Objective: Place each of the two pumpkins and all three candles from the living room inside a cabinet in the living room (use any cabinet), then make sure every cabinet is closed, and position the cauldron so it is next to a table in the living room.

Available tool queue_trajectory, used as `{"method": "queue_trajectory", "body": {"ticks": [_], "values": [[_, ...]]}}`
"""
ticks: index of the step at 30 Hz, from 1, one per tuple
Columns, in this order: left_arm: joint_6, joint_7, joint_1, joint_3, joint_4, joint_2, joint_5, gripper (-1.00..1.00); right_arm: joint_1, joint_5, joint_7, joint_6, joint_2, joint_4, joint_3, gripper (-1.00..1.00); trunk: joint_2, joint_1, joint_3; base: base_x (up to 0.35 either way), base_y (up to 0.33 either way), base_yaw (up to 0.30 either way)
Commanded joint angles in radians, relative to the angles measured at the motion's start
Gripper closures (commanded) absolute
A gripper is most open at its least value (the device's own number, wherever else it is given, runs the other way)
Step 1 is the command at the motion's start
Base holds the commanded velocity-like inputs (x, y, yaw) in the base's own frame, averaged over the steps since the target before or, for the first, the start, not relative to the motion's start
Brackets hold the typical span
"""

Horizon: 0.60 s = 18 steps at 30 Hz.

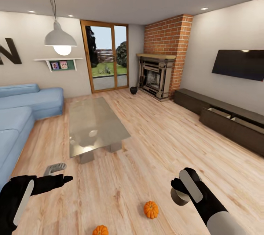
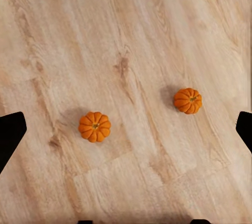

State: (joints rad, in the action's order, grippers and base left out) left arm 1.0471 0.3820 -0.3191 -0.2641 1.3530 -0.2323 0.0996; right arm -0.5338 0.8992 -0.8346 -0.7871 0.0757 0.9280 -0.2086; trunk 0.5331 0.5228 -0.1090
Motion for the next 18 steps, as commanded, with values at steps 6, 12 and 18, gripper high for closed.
{"method": "queue_trajectory", "body": {"ticks": [6,12,18], "values": [[0.0,0.0,0.0,0.0,0.0,0.002,0.0,-1.0,0.0,-0.002,0.0,-0.001,0.001,0.0,0.001,1.0,-0.042,-0.023,0.026,0.0,0.0,-0.231],[0.0,0.0,0.0,0.0,0.0,0.001,0.001,-1.0,0.0,-0.002,0.0,-0.001,0.0,0.0,0.002,1.0,-0.084,-0.046,0.051,0.0,0.0,-0.231],[0.0,0.0,0.0,0.0,0.001,0.0,0.002,-1.0,0.0,-0.002,-0.001,-0.001,0.0,0.0,0.0,1.0,-0.084,-0.046,0.058,0.0,0.0,-0.23]]}}
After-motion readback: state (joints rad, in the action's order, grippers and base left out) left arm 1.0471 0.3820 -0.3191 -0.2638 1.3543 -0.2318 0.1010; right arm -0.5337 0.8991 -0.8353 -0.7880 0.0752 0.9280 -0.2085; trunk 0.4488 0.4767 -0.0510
